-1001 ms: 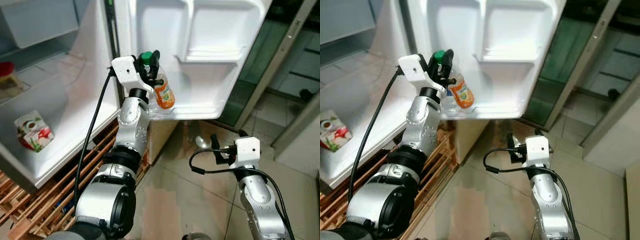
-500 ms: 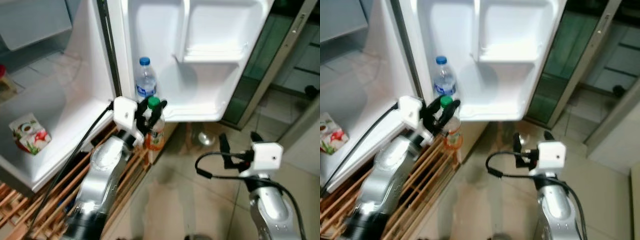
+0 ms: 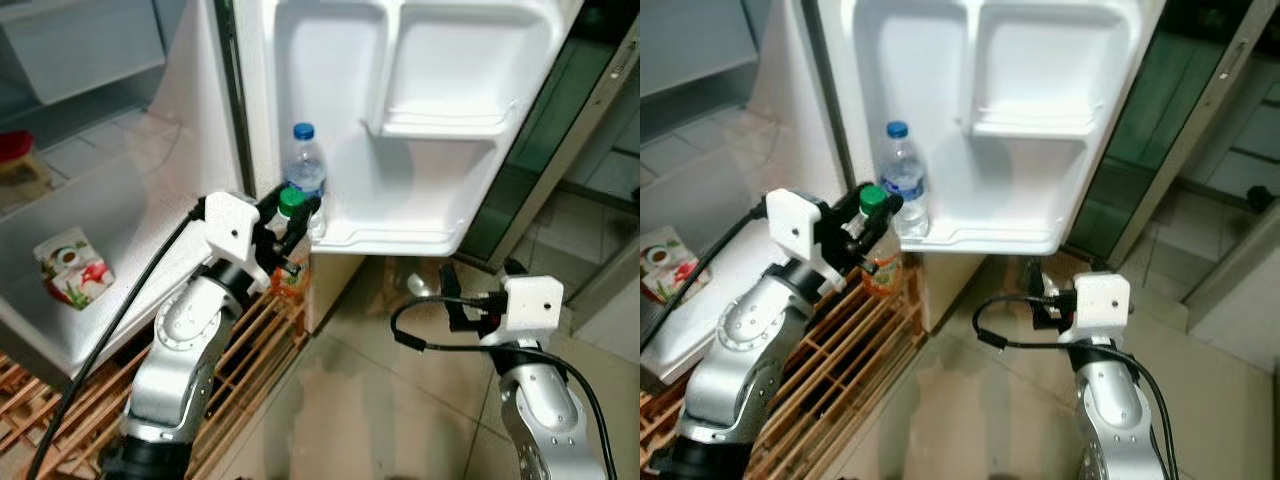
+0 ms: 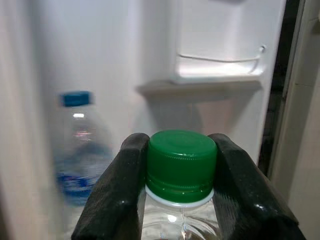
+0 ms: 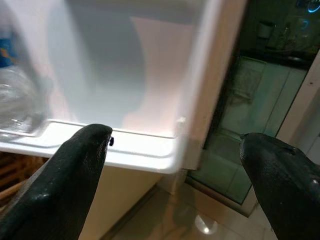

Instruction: Restocking fridge

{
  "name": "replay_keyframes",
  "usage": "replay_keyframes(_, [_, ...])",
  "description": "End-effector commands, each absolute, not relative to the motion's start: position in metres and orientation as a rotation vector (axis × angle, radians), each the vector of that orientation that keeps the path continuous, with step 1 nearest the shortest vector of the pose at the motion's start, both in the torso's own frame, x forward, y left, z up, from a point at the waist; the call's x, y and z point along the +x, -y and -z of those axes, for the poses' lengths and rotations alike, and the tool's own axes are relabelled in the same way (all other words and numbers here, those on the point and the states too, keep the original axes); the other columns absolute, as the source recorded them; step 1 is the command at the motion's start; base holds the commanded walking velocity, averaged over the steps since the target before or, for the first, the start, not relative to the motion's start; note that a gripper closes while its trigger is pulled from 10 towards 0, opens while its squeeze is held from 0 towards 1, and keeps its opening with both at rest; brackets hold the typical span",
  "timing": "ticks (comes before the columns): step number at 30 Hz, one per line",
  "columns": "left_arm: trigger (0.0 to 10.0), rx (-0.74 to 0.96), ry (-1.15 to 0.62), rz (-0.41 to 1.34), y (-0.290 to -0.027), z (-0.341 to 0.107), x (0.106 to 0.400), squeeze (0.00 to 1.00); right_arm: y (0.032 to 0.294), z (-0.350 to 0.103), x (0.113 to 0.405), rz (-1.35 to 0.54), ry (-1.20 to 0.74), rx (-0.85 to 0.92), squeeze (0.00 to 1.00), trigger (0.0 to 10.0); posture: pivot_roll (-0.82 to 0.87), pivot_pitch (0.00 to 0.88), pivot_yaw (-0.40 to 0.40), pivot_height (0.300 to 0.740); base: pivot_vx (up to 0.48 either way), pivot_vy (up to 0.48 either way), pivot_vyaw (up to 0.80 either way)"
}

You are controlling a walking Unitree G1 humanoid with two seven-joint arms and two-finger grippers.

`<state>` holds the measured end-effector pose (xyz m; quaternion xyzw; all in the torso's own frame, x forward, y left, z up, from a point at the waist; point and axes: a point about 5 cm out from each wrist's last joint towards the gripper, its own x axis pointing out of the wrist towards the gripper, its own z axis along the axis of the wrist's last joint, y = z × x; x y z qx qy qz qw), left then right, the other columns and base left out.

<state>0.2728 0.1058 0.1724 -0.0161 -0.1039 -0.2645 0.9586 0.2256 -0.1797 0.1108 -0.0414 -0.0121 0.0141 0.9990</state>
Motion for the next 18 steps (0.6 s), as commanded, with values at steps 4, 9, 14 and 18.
replay_keyframes(4, [10.0, -0.064, 0.274, 0.568, -0.094, -0.189, 0.277, 0.0, 0.182, -0.114, 0.231, -0.024, 0.04, -0.074, 0.0, 10.0, -0.19, 0.0, 0.019, 0.74, 0.259, -0.401, 0.0])
replay_keyframes(9, [10.0, -0.069, 0.283, 0.526, -0.094, -0.195, 0.282, 0.0, 0.179, -0.117, 0.235, -0.044, 0.053, -0.081, 0.0, 10.0, -0.19, 0.0, 0.018, 0.74, 0.17, -0.229, 0.0])
replay_keyframes(14, [10.0, -0.008, 0.282, 0.396, -0.109, -0.198, 0.296, 0.0, 0.175, -0.118, 0.238, -0.077, 0.06, -0.079, 0.0, 10.0, -0.19, 0.0, 0.014, 0.74, 0.0, 0.0, 0.0])
replay_keyframes(18, [10.0, -0.024, 0.288, 0.374, -0.115, -0.199, 0.297, 0.0, 0.173, -0.119, 0.239, -0.086, 0.061, -0.068, 0.0, 10.0, -0.18, 0.0, 0.013, 0.74, 0.0, 0.0, 0.0])
